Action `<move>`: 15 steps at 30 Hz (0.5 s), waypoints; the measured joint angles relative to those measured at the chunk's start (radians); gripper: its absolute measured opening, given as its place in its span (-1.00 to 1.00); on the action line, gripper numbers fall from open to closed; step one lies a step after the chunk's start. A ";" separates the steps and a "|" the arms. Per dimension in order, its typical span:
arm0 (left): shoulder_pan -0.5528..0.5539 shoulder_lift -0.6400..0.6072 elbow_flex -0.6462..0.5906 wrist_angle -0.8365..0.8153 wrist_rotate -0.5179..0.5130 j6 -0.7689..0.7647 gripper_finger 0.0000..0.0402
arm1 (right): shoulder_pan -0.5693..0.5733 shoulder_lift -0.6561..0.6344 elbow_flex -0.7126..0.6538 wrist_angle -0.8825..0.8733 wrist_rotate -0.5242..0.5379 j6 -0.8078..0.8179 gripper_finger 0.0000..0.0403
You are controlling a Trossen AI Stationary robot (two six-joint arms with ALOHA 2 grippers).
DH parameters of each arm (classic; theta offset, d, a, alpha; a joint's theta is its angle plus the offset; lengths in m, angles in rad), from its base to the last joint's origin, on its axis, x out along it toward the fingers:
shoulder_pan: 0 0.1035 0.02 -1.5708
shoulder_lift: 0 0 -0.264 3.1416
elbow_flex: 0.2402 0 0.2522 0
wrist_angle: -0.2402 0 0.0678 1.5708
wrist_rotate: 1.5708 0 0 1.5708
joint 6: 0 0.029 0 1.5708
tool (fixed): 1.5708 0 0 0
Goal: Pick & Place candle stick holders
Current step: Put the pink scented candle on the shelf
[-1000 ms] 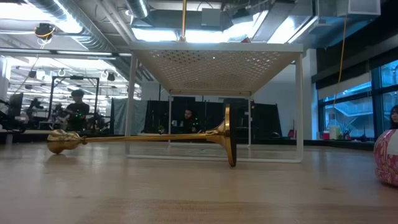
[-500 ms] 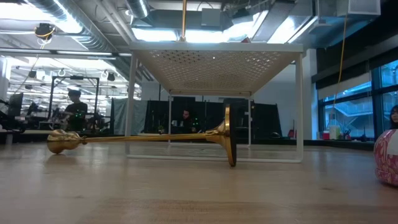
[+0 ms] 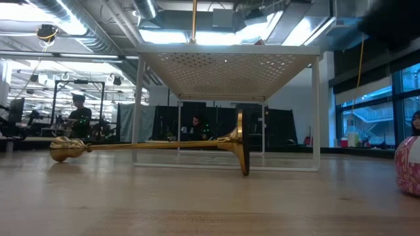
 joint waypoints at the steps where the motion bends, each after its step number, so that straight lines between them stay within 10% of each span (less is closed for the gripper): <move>1: 0.003 0.000 0.000 0.000 0.006 0.000 0.99 | 0.000 0.003 0.000 -0.036 0.000 0.053 0.83; 15: 0.003 0.000 -0.002 0.004 0.017 0.005 0.99 | 0.013 0.293 0.251 -0.428 -0.127 0.167 0.65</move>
